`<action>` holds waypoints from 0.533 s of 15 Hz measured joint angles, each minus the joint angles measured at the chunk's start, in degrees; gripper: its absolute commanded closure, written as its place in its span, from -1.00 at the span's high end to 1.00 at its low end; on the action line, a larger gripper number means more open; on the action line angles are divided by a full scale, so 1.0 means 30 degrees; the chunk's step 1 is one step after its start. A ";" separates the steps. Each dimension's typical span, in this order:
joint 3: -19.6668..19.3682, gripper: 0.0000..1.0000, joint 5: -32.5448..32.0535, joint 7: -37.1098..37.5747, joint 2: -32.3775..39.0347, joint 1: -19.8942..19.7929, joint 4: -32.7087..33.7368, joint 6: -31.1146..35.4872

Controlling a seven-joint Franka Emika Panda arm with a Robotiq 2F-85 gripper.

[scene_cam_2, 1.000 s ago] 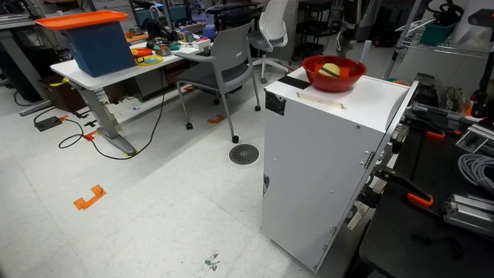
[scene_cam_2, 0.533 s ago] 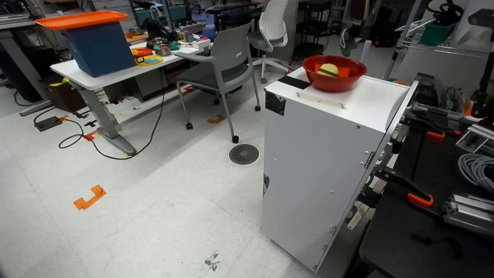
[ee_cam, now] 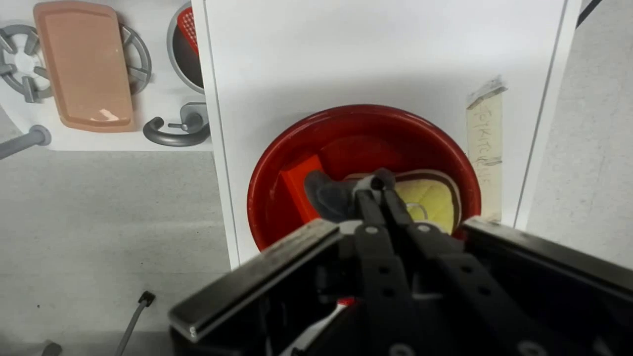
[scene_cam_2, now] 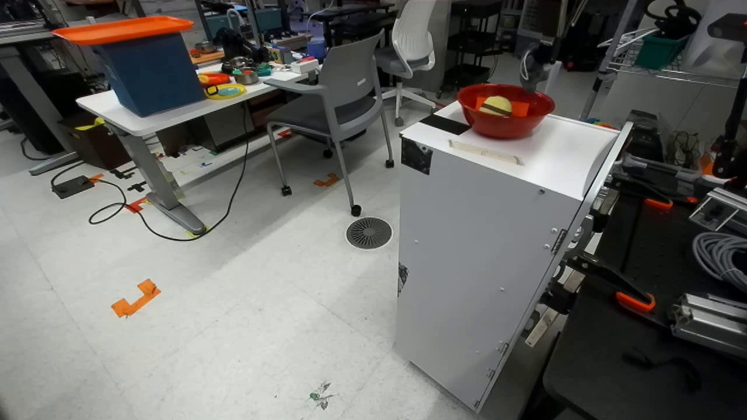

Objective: Remove the gray doll out of the bowl

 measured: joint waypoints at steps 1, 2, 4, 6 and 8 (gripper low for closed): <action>0.0089 -0.97 -0.0126 0.0298 -0.0222 0.0002 -0.0188 -0.0042; 0.0188 -0.97 -0.0278 0.0727 -0.0467 0.0002 -0.0392 -0.0069; 0.0369 -0.97 -0.0366 0.1564 -0.0966 0.0002 -0.0799 -0.0174; 0.0559 -0.97 -0.0368 0.2247 -0.1444 0.0003 -0.1176 -0.0527; 0.0787 -0.97 -0.0232 0.2772 -0.1928 0.0007 -0.1563 -0.0853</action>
